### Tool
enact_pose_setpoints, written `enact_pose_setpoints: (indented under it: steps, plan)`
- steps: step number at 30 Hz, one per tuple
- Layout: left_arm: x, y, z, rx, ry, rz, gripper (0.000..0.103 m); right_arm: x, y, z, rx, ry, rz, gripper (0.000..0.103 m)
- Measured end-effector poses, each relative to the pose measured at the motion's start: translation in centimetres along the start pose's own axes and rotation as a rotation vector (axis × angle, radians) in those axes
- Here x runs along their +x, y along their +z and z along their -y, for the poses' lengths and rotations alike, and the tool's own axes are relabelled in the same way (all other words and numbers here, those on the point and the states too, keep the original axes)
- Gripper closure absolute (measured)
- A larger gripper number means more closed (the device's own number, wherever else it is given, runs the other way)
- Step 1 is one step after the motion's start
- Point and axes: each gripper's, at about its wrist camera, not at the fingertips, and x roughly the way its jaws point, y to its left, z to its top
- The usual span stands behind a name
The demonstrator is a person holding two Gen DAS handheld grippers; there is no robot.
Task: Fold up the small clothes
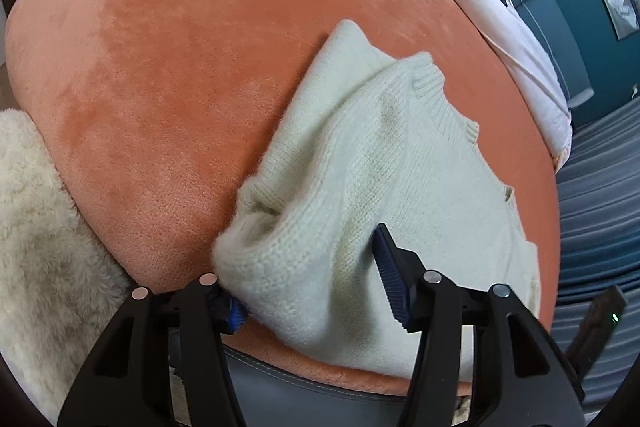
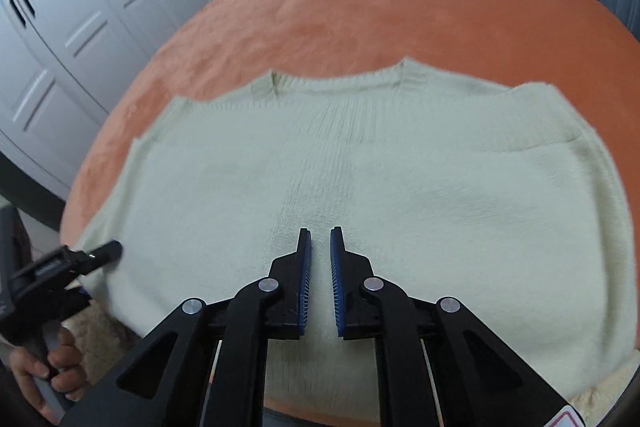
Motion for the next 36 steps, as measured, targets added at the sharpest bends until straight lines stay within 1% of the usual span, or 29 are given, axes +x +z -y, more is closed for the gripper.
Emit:
enact_pose_setpoints:
  steps: [1,3,5,7,9,11,13,15,16,17,19,20,21,22,23,24,25,27,29,31,32,33,35,36]
  plan:
    - [0.0,0.0,0.1,0.015,0.011,0.002,0.051,0.3,0.2,-0.1,-0.006,-0.005,0.013,0.095]
    - [0.1,-0.2,0.5,0.037,0.032,0.003,0.051,-0.2,1.1,-0.1,0.031,0.005,-0.025,0.095]
    - [0.2,-0.3,0.6,0.052,0.042,-0.002,0.050,-1.9,1.7,-0.5,0.051,0.034,0.007,0.095]
    - [0.4,-0.3,0.6,0.060,0.046,-0.004,0.049,-2.5,2.3,-0.7,0.035,0.032,0.030,0.095]
    - [0.6,-0.3,0.6,0.064,0.046,-0.005,0.048,-1.4,2.4,-1.1,0.032,0.024,-0.004,0.095]
    - [0.6,-0.3,0.6,0.064,0.047,-0.005,0.047,1.2,2.3,-0.6,0.045,0.006,-0.061,0.094]
    - [0.6,-0.2,0.6,0.063,0.045,-0.006,0.046,1.7,2.3,-0.3,0.060,0.019,-0.038,0.094]
    - [0.7,0.0,0.4,0.046,0.027,-0.016,0.041,1.6,2.2,-0.2,0.078,0.026,-0.043,0.094]
    - [0.8,0.1,0.2,0.029,0.005,-0.022,0.038,1.5,2.1,-0.1,0.075,0.029,-0.043,0.094]
    - [0.9,0.3,0.0,0.005,-0.020,-0.024,0.032,1.5,2.0,0.0,0.069,0.036,-0.041,0.094]
    - [1.1,0.7,-0.5,-0.064,-0.075,-0.017,0.031,1.4,1.8,0.5,0.088,0.066,-0.036,0.094]
    - [1.1,0.8,-0.6,-0.092,-0.107,-0.010,0.037,1.3,1.6,1.0,0.114,0.091,-0.031,0.094]
    - [1.0,1.0,-0.6,-0.108,-0.140,-0.003,0.060,1.2,1.4,1.7,0.142,0.120,-0.024,0.094]
    - [0.8,1.2,-0.4,-0.105,-0.163,-0.005,0.072,1.0,1.1,2.1,0.167,0.141,-0.016,0.094]
    - [0.3,1.4,0.3,-0.082,-0.172,0.004,0.082,0.7,1.0,2.6,0.192,0.169,-0.009,0.094]
    - [-0.5,1.6,1.2,-0.053,-0.191,0.021,0.085,0.3,0.8,3.0,0.213,0.188,0.000,0.094]
    - [-1.7,1.8,2.6,-0.006,-0.207,0.045,0.085,-0.2,0.6,3.2,0.226,0.201,0.008,0.094]
    - [-4.3,1.6,6.4,0.106,-0.242,0.087,0.086,-1.9,-0.1,3.6,0.239,0.224,0.045,0.086]
    - [-6.6,1.0,10.7,0.223,-0.279,0.127,0.086,-4.0,-1.2,4.5,0.251,0.250,0.092,0.086]
    - [-8.4,-0.6,15.5,0.356,-0.324,0.155,0.086,-6.3,-2.5,6.1,0.275,0.272,0.139,0.086]
    - [-8.9,-1.7,17.9,0.421,-0.351,0.157,0.086,-7.2,-3.1,6.9,0.285,0.273,0.157,0.083]
    - [-9.2,-2.9,20.1,0.480,-0.373,0.153,0.086,-8.2,-3.8,7.9,0.298,0.271,0.172,0.079]
    - [-8.8,-6.0,24.4,0.608,-0.411,0.119,0.086,-10.0,-5.5,10.2,0.329,0.257,0.202,0.077]
    - [-8.1,-7.5,26.0,0.657,-0.417,0.104,0.086,-10.7,-6.4,11.5,0.351,0.248,0.212,0.076]
